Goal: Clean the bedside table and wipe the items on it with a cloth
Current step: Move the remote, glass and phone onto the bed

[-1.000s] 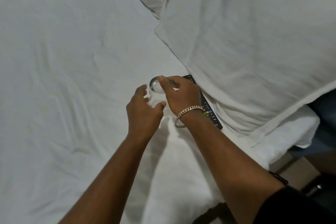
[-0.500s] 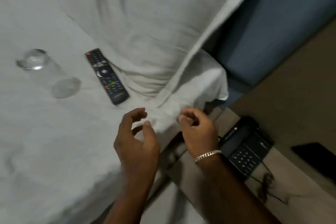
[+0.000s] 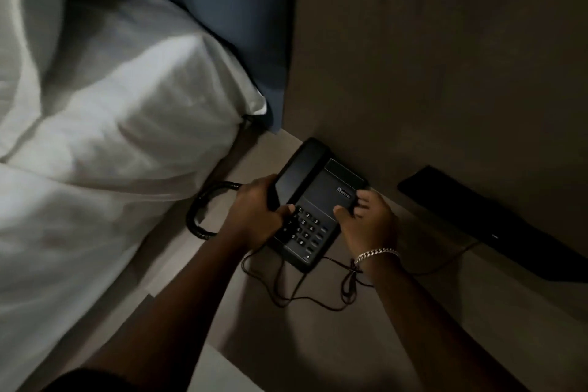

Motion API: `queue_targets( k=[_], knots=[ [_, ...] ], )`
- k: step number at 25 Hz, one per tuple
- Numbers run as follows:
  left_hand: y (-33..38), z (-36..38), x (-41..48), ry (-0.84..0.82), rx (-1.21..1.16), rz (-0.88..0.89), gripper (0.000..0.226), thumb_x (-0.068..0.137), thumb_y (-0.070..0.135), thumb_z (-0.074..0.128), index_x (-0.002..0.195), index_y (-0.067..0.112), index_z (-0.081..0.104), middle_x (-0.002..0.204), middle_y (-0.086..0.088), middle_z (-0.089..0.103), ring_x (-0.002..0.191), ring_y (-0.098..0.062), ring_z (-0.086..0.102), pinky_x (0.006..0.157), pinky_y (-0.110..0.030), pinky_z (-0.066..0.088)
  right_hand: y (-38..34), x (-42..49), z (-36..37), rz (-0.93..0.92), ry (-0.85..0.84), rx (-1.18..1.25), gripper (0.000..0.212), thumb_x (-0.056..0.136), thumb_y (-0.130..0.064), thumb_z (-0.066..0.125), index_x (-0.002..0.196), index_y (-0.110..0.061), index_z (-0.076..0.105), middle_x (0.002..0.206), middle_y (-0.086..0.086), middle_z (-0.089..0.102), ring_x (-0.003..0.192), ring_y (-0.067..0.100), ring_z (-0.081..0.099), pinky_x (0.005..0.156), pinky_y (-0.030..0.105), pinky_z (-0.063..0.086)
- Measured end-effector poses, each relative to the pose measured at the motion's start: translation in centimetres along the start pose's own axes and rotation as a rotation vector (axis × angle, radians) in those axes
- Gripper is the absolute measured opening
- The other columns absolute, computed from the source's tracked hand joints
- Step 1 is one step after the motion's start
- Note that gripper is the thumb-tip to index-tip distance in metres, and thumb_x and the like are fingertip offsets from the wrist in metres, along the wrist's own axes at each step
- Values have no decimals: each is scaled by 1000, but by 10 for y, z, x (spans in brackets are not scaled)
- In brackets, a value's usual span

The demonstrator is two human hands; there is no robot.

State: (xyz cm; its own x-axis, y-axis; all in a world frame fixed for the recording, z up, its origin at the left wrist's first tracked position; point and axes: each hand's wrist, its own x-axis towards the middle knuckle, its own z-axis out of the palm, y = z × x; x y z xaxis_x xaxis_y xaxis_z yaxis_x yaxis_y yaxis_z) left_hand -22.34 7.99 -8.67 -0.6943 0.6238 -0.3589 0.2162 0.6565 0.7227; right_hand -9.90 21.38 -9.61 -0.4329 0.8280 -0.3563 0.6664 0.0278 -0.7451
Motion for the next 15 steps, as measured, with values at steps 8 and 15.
queue_targets(
  k=[8, 15],
  knots=[
    [-2, -11, -22, -2, -179, -97, 56, 71, 15, 82, 121, 21, 56, 88, 14, 66, 77, 1, 65, 59, -7, 49, -5, -2, 11, 101, -100, 119, 69, 76, -12, 77, 137, -9, 43, 124, 17, 65, 101, 25, 67, 70, 24, 54],
    [-20, -92, -121, 354, -421, -139, 84, 53, 31, 90, 129, 39, 54, 112, 14, 59, 107, -8, 58, 93, -32, 52, -102, -93, 6, -81, -142, 199, 62, 67, -11, 83, 123, -17, 58, 111, 7, 70, 82, 17, 70, 65, 28, 55]
  ],
)
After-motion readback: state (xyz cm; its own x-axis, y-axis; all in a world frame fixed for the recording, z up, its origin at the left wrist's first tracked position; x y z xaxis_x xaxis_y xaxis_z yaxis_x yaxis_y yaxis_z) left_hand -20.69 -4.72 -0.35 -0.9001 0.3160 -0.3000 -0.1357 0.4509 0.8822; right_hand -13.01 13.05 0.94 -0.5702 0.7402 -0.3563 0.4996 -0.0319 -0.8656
